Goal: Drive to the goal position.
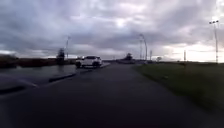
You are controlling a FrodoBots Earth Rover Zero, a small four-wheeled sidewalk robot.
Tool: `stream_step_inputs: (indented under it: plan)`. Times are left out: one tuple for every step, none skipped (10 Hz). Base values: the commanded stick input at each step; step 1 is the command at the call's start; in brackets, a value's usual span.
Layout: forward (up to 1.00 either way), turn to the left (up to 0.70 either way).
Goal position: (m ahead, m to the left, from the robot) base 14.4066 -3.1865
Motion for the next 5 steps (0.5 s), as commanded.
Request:
stream_step_inputs:
  plan:
    - [0.70, 0.00]
    - [0.70, 0.00]
    - [0.70, 0.00]
    - [0.70, 0.00]
    - [0.70, 0.00]
